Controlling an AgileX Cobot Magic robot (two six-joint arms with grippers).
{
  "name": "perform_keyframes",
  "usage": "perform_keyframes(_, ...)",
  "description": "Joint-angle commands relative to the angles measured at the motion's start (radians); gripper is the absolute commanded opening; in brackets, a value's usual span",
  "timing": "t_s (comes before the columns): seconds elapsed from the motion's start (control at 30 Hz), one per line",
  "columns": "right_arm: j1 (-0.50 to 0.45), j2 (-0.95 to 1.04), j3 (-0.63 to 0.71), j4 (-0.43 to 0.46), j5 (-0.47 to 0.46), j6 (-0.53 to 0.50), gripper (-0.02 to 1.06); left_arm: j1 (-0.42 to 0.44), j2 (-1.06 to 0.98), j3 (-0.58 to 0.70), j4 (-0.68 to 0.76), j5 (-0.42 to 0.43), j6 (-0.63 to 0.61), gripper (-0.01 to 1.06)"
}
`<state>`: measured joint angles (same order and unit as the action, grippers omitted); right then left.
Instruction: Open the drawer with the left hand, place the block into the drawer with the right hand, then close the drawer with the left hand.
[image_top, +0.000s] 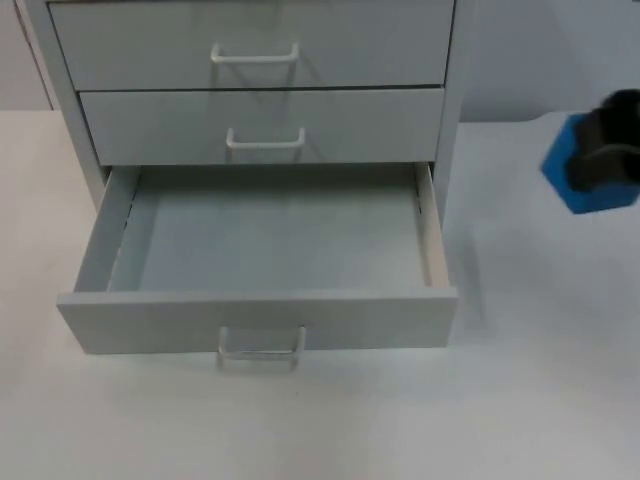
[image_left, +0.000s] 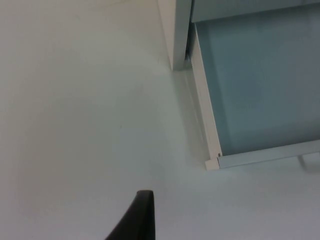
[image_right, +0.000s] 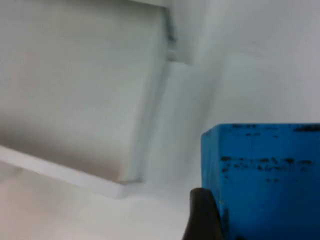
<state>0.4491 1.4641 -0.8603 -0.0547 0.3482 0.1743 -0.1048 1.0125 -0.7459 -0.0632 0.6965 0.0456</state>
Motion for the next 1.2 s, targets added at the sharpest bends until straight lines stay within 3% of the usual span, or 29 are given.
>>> perform_keyframes(0.0, 0.099, 0.019, -0.02, -0.143, -0.055, 0.195, 0.0, 0.002, -0.007, 0.005, -0.007, -0.006, 0.001, 1.05)
perform_keyframes(0.03, 0.099, 0.019, -0.02, -0.143, -0.055, 0.195, 0.0, 0.002, -0.007, 0.005, -0.007, -0.006, 0.001, 1.05)
perform_keyframes(0.2, 0.278, 0.152, -0.141, -0.619, 0.022, 0.714, 0.0, 0.002, -0.007, 0.005, -0.007, -0.006, 0.001, 1.05)
perform_keyframes(0.23, 0.278, 0.152, -0.141, -0.619, 0.022, 0.714, 0.0, 0.002, -0.007, 0.005, -0.007, -0.006, 0.001, 1.05)
perform_keyframes(0.33, 0.353, 0.27, -0.239, -0.85, 0.078, 0.948, 0.0, 0.002, -0.007, 0.005, -0.007, -0.006, 0.001, 1.05)
perform_keyframes(0.4, 0.375, 0.347, -0.296, -0.949, 0.073, 1.063, 0.0, 0.002, -0.007, 0.005, -0.007, -0.006, 0.001, 1.05)
perform_keyframes(0.53, 0.378, 0.461, -0.373, -1.024, 0.039, 1.174, 0.0, 0.002, -0.007, 0.005, -0.007, -0.006, 0.001, 1.05)
perform_keyframes(0.93, 0.375, 0.729, -0.593, -1.05, 0.021, 1.201, 0.01, 0.002, -0.007, 0.005, -0.007, -0.006, 0.001, 1.05)
perform_keyframes(1.07, 0.375, 0.784, -0.625, -1.05, 0.021, 1.202, 0.21, 0.002, -0.007, 0.005, -0.007, -0.006, 0.001, 1.05)
perform_keyframes(1.1, 0.375, 0.784, -0.625, -1.05, 0.021, 1.202, 0.21, 0.002, -0.007, 0.005, -0.007, -0.006, 0.001, 1.05)
perform_keyframes(1.17, 0.374, 0.8, -0.625, -1.05, 0.021, 1.205, 0.38, 0.002, -0.007, 0.005, -0.007, -0.006, 0.001, 1.05)
